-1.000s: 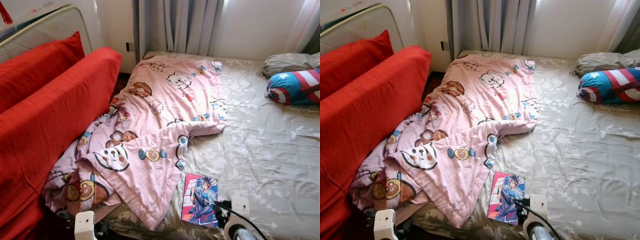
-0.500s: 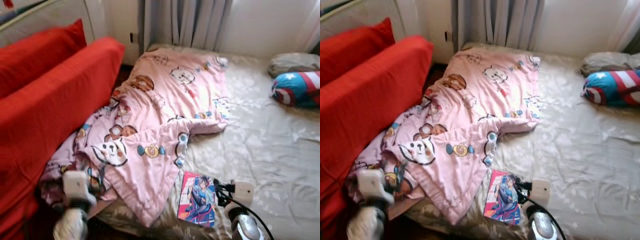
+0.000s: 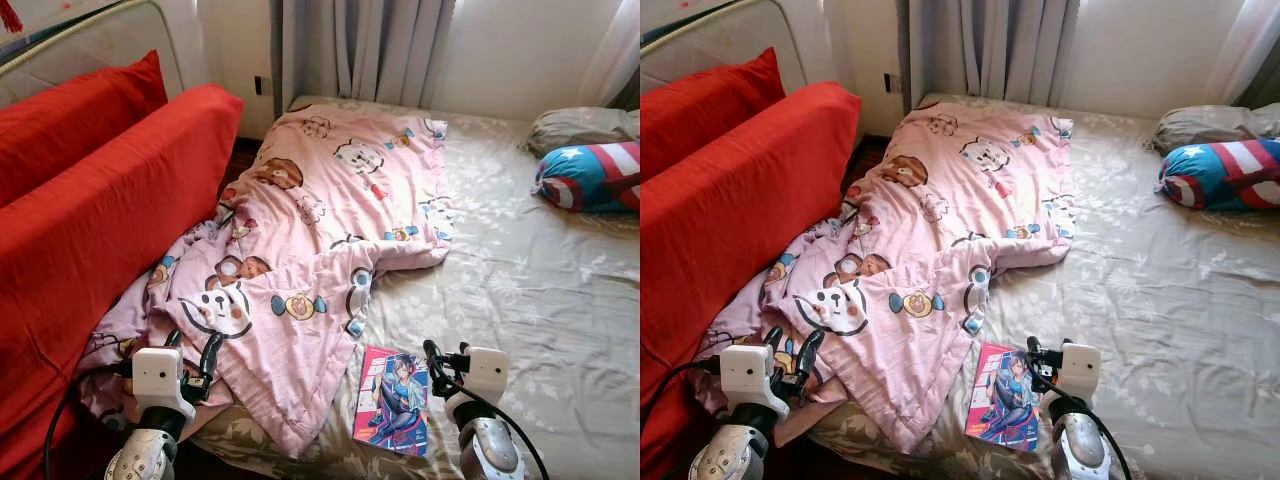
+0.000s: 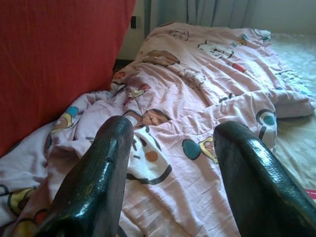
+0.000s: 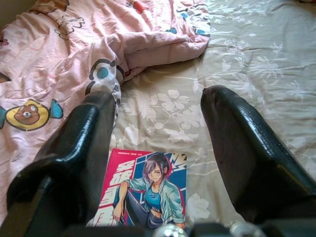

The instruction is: Clean up the room

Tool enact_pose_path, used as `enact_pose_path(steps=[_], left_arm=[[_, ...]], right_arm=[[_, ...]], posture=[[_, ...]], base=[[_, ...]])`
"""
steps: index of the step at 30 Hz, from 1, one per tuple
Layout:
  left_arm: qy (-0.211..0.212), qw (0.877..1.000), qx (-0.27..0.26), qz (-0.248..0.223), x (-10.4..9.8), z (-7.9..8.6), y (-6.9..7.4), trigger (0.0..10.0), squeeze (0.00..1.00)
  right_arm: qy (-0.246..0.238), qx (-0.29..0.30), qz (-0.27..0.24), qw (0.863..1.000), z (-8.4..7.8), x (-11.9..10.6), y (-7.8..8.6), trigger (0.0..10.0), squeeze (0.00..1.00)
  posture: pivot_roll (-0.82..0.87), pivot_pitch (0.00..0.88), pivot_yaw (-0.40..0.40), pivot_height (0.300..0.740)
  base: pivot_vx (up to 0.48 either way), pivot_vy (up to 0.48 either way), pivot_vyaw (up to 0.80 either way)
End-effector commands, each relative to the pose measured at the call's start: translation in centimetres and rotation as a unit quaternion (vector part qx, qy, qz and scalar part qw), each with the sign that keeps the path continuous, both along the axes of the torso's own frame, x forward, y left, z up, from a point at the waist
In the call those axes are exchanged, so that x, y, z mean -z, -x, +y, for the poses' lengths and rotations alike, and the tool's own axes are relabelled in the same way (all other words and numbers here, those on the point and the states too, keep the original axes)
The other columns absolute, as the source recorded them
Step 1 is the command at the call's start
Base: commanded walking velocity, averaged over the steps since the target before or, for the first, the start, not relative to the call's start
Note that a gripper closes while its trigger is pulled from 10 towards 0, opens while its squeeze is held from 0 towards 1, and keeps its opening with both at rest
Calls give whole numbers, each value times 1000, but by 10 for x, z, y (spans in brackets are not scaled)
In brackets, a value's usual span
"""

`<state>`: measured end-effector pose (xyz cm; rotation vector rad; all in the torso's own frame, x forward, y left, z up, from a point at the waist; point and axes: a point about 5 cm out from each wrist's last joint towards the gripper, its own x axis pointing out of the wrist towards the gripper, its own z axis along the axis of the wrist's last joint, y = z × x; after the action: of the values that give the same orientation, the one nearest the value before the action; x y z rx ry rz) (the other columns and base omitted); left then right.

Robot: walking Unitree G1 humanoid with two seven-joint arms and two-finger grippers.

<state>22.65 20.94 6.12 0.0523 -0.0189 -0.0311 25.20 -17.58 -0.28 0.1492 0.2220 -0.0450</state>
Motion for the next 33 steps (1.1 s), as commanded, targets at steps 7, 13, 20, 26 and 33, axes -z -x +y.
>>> enact_pose_path(steps=[7,13,20,26,33], left_arm=[[31,999,-5,7,-8,-3,-4,10000,0],[35,999,-8,8,-10,-5,-6,10000,0],[35,999,-11,11,-11,-7,-7,10000,0],[36,999,-13,11,-12,-7,-9,10000,0],[37,999,-15,16,-12,-8,-10,10000,0]], right_arm=[[41,-24,-8,999,4,-5,0,10000,0],[40,-24,-10,999,5,-7,-2,10000,0],[36,-28,-18,999,10,-9,-4,10000,0],[37,-33,-18,999,16,-10,-8,10000,0],[40,-32,7,999,16,-5,-8,10000,0]], posture=[[90,0,-67,740],[90,19,-69,718],[92,60,-71,693],[93,74,-70,693],[94,88,-71,678]], base=[[0,0,0],[0,0,0],[0,0,0],[0,0,0],[0,0,0]])
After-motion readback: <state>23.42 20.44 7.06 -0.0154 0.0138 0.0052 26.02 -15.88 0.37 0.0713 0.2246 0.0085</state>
